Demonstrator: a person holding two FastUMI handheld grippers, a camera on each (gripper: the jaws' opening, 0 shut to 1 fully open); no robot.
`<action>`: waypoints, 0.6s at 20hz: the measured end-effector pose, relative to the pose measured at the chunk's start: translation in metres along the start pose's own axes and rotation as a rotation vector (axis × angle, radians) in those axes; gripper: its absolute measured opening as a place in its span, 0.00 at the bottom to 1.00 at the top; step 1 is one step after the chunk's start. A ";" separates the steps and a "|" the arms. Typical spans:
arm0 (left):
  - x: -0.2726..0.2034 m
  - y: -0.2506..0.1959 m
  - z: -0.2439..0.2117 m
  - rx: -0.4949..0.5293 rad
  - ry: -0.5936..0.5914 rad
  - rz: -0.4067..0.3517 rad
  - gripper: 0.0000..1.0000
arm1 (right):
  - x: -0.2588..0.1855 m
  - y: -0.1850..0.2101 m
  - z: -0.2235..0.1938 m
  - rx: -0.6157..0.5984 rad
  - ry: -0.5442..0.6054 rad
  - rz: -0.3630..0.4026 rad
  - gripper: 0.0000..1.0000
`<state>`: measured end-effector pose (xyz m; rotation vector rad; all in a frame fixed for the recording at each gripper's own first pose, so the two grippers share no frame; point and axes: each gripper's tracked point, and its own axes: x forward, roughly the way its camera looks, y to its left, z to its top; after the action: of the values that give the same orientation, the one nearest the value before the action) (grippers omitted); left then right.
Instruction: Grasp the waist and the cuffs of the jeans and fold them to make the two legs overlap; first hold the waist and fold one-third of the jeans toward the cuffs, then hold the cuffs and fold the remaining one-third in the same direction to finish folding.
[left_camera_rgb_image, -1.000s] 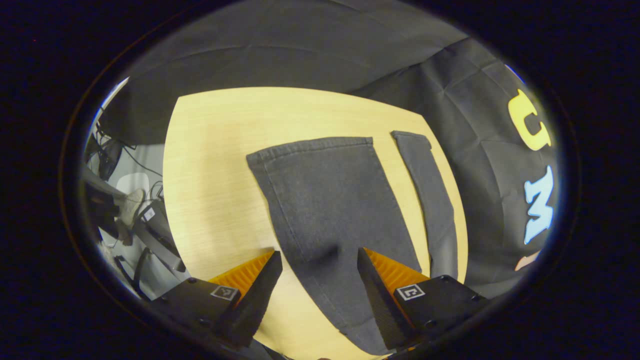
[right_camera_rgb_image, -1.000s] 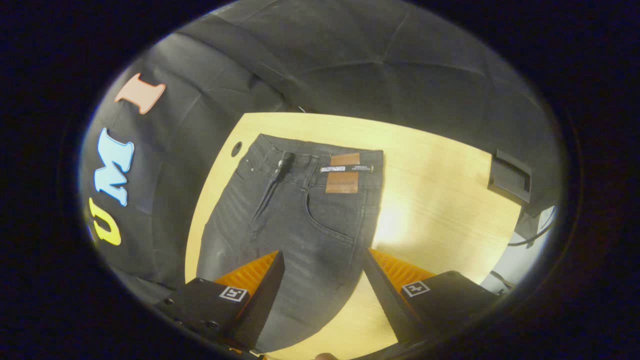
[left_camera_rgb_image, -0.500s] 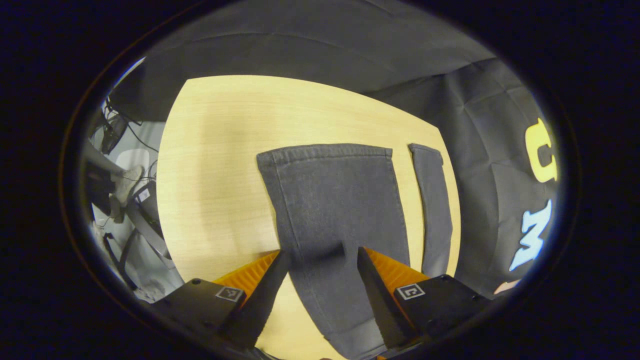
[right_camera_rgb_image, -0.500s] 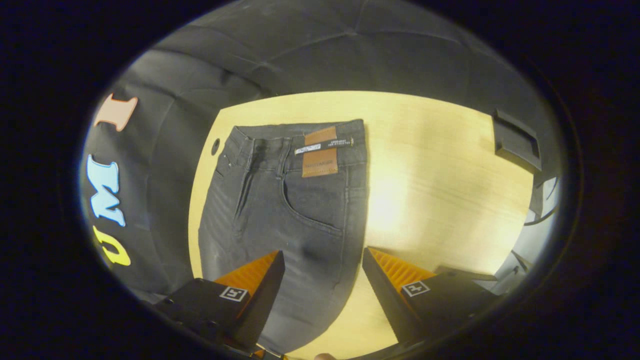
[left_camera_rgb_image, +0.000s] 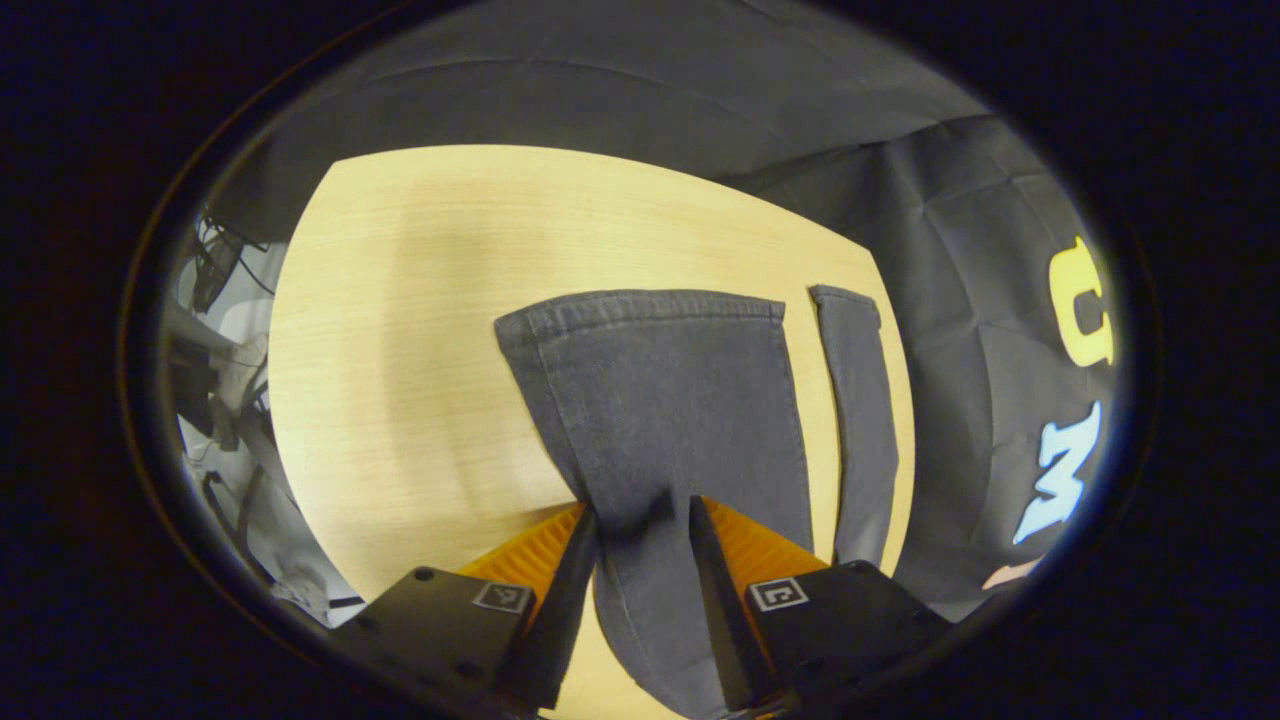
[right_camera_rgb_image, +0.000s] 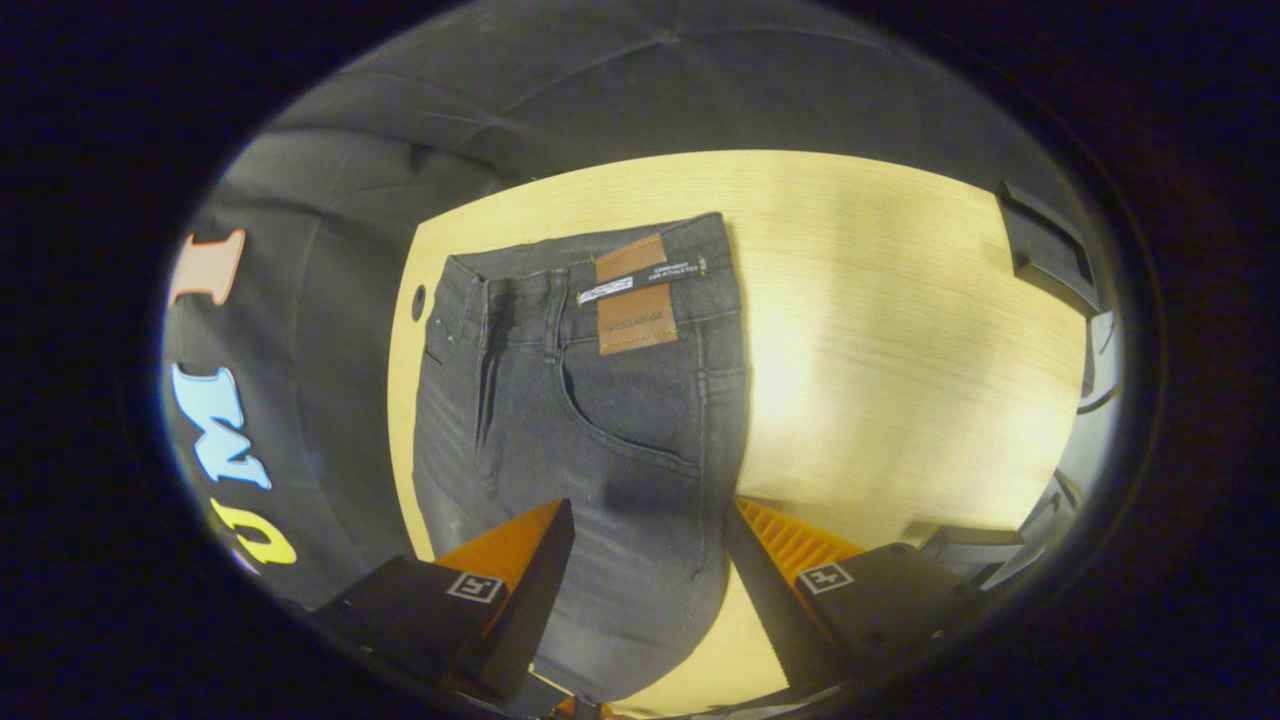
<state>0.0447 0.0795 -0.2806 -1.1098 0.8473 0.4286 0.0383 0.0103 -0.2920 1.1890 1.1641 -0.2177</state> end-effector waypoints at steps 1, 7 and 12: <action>0.001 0.000 0.001 -0.015 0.001 -0.009 0.60 | 0.001 0.000 0.006 0.022 -0.006 0.004 0.89; 0.011 -0.006 -0.002 -0.098 0.025 -0.098 0.25 | 0.009 -0.014 0.010 -0.053 0.023 -0.068 0.68; 0.006 -0.009 -0.004 -0.142 0.048 -0.186 0.12 | 0.004 -0.024 0.010 -0.044 0.019 0.031 0.08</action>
<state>0.0533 0.0715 -0.2804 -1.3228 0.7564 0.3115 0.0298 -0.0067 -0.3106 1.1720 1.1609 -0.1566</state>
